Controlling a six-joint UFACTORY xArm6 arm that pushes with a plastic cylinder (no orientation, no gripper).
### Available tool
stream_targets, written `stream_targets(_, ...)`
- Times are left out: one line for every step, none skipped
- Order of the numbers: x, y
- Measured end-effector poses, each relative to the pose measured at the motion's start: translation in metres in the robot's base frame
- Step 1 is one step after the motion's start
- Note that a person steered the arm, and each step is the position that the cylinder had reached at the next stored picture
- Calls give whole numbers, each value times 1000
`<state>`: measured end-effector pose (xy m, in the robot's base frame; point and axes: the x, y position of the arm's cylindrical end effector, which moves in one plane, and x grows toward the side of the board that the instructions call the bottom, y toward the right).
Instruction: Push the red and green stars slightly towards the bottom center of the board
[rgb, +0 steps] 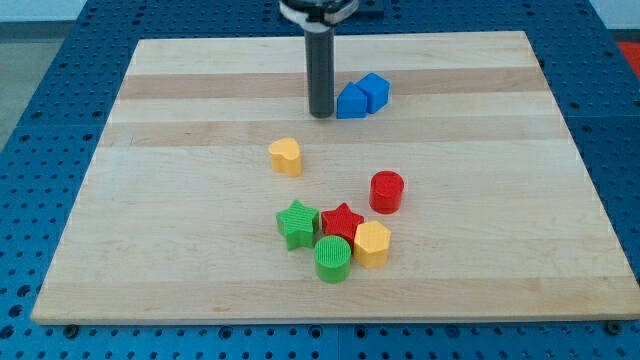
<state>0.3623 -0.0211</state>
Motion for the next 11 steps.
stream_targets(8,-1)
stream_targets(8,-1)
stream_targets(25,2)
stream_targets(33,3)
stream_targets(41,3)
stream_targets(63,-2)
stream_targets(90,-2)
stream_targets(109,-2)
stream_targets(136,-2)
stream_targets(152,-2)
stream_targets(163,-2)
